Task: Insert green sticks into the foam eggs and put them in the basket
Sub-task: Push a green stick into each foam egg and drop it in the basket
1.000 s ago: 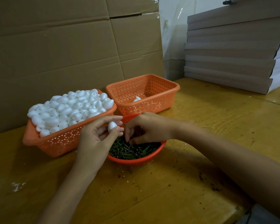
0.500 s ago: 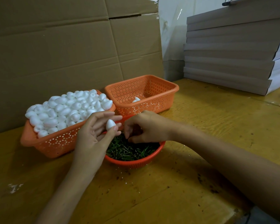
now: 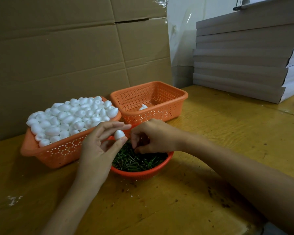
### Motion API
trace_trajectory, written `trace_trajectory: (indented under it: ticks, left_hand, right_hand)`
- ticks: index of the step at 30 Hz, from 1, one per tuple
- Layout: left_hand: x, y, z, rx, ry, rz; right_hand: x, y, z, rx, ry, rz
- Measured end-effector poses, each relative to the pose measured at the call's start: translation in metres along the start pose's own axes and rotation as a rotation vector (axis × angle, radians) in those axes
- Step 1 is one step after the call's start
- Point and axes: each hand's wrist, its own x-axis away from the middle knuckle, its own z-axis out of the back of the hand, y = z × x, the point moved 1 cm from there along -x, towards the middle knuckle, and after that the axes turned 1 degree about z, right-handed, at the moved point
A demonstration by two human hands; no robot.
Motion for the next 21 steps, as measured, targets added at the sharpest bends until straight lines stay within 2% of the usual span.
trace_trajectory:
  ticks: [6, 11, 15, 21]
  left_hand:
    - [-0.0013, -0.0028, 0.0026, 0.011, 0.010, 0.031]
    - [-0.0022, -0.0043, 0.0028, 0.001, 0.054, 0.058]
    - [-0.0019, -0.0028, 0.0034, 0.062, 0.085, 0.110]
    - [-0.0018, -0.0023, 0.0037, 0.114, 0.132, 0.117]
  right_hand:
    - [0.0001, 0.0009, -0.0008, -0.002, 0.037, -0.001]
    - [-0.0006, 0.0036, -0.0016, -0.018, 0.146, -0.032]
    - [-0.0017, 0.0051, 0.0004, -0.097, 0.232, -0.081]
    - [-0.0016, 0.0069, 0.0009, -0.263, 0.239, -0.083]
